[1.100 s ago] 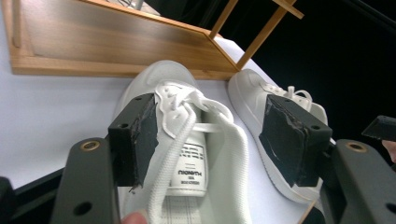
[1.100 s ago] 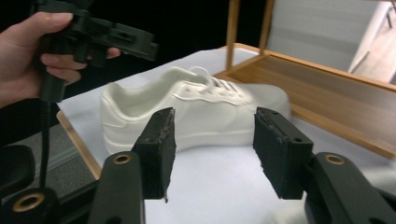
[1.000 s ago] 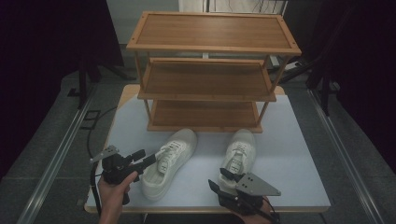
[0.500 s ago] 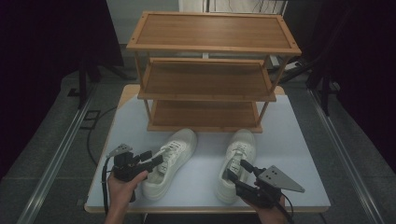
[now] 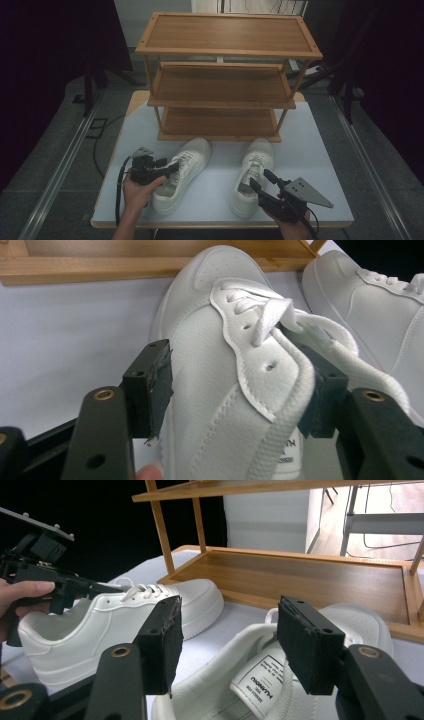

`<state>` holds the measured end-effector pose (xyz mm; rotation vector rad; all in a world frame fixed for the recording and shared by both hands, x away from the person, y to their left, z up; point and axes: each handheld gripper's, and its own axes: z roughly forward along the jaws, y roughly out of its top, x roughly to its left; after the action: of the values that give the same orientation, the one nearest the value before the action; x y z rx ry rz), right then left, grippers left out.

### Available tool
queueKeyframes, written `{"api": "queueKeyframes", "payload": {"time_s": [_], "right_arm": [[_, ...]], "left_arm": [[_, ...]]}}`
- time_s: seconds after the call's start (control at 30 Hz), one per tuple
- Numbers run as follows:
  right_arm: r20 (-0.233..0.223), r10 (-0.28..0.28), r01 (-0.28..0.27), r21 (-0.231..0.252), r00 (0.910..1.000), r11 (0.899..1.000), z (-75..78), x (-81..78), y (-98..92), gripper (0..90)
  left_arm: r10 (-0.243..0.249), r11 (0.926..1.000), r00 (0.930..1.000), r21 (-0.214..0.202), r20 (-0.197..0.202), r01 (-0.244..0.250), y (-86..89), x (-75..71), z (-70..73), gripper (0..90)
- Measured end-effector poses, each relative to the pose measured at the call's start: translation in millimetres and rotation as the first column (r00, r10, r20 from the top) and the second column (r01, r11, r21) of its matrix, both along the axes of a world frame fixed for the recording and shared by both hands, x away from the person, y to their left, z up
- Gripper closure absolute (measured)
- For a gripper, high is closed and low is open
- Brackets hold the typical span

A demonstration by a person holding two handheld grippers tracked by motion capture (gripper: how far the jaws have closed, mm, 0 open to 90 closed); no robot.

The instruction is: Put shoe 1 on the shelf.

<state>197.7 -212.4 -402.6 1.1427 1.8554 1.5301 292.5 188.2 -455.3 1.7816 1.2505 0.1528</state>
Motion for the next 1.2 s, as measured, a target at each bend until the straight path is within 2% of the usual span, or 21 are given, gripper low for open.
{"api": "queueKeyframes", "payload": {"time_s": [0.03,0.1,0.17,0.23,0.33,0.4,0.43,0.53,0.67,0.7,0.77,0.83,0.97,1.2], "right_arm": [[-0.005,-0.002,0.002,0.000,1.0000,1.000,-1.1,0.5,0.2,43.9],[-0.009,-0.007,0.007,-0.005,0.9999,1.000,-3.0,1.0,0.7,43.9],[-0.009,-0.006,0.006,-0.010,0.9999,1.000,-4.1,1.1,1.5,43.9],[-0.011,-0.006,0.006,-0.013,0.9999,1.000,-4.9,1.6,2.5,43.9],[-0.016,-0.007,0.007,-0.015,0.9999,1.000,-6.3,1.8,2.8,44.0],[-0.016,-0.011,0.011,-0.019,0.9998,1.000,-6.6,1.6,2.8,44.0],[-0.015,-0.012,0.012,-0.022,0.9998,1.000,-6.8,1.6,2.7,44.1],[-0.020,-0.020,0.020,-0.023,0.9996,1.000,-8.5,2.5,1.7,44.5],[-0.035,-0.020,0.019,-0.025,0.9992,1.000,-12.2,4.0,3.4,44.5],[-0.035,-0.020,0.019,-0.029,0.9992,0.999,-12.9,4.0,4.3,44.5],[-0.035,-0.017,0.016,-0.039,0.9992,0.999,-13.8,3.8,5.3,44.5],[-0.038,-0.017,0.016,-0.034,0.9991,0.999,-14.4,4.0,5.3,44.5],[-0.032,-0.030,0.029,-0.027,0.9990,0.999,-12.1,3.4,1.0,44.7],[-0.029,-0.060,0.060,-0.008,0.9978,0.998,-10.1,4.9,-6.7,45.1]], "left_arm": [[-0.004,1.0000,1.0000,0.002,0.001,0.004,-0.5,0.4,-0.6,38.8],[-0.007,0.9994,0.9999,0.035,0.015,0.006,-2.5,-1.1,-0.6,39.1],[-0.004,0.9945,0.9999,0.105,0.014,0.002,-5.6,-1.5,-2.6,41.6],[0.008,0.9968,0.9999,0.080,0.013,-0.009,-3.3,-0.3,-3.6,42.9],[0.018,0.9977,0.9998,0.065,0.007,-0.018,-2.2,2.7,-4.6,44.0],[0.016,0.9978,0.9997,0.064,0.018,-0.017,-2.1,3.2,-4.1,46.7],[0.011,0.9981,0.9993,0.061,0.035,-0.013,-2.8,2.3,-3.2,51.6],[-0.014,0.9971,0.9984,0.075,0.055,0.010,-6.0,1.7,-1.7,65.1],[-0.016,0.9980,0.9970,0.063,0.075,0.011,-3.8,-0.1,-2.6,75.1],[-0.016,0.9988,0.9967,0.047,0.080,0.013,-1.7,-0.6,-3.7,76.7],[-0.007,0.9997,0.9966,-0.022,0.082,0.009,4.6,-1.2,-8.8,78.0],[0.005,0.9964,0.9971,-0.085,0.076,0.001,10.8,-0.4,-12.4,78.8],[0.018,0.9921,0.9971,-0.126,0.075,-0.008,17.7,-0.1,-14.7,80.7],[0.027,0.9889,0.9965,-0.148,0.079,-0.015,21.6,-5.6,-12.9,81.7]]}}
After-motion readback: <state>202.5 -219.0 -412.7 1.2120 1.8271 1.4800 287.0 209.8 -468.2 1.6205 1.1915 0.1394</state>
